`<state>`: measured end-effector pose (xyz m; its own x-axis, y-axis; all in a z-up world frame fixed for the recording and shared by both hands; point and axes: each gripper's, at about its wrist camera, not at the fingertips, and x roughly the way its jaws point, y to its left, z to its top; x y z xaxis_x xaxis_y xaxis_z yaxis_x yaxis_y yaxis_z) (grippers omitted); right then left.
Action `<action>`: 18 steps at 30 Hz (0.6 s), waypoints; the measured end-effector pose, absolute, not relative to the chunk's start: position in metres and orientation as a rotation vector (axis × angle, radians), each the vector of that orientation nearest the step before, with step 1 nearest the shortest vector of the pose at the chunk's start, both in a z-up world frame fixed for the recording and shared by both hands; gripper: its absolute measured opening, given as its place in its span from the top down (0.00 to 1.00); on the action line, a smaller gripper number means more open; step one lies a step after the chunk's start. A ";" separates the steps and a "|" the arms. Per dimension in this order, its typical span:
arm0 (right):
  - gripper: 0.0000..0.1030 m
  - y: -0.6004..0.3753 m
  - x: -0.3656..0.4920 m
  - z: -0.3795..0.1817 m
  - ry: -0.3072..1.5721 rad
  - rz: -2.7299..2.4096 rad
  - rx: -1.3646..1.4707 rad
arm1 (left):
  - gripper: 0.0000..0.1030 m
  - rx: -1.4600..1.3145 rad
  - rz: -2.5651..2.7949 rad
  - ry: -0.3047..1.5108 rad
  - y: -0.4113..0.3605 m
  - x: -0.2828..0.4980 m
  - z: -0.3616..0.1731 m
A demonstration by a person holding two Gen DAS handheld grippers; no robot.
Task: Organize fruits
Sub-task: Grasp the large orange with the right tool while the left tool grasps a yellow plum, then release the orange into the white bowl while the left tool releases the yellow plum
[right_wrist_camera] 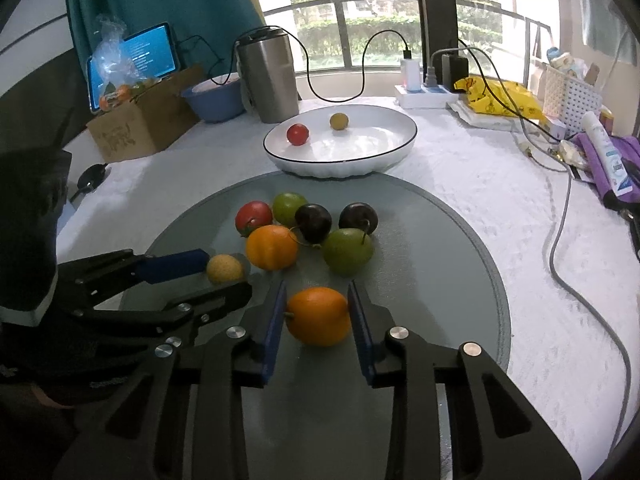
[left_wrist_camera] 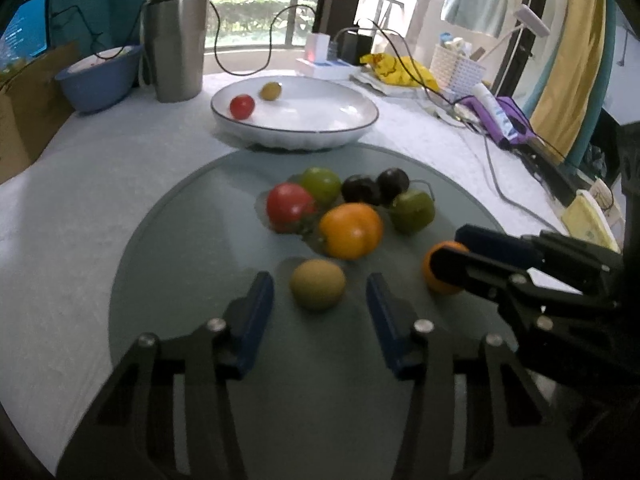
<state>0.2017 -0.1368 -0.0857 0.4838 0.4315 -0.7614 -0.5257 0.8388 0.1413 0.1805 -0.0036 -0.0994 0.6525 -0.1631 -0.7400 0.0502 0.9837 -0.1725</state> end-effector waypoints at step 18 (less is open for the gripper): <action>0.59 -0.127 0.200 -0.096 0.936 0.618 -0.115 | 0.72 -0.149 -0.155 0.838 0.000 0.179 -0.092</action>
<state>0.2001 -0.1265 -0.0956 0.4346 0.4469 -0.7819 -0.5433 0.8225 0.1682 0.1789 0.0002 -0.0918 0.6589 -0.1950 -0.7265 0.0779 0.9783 -0.1920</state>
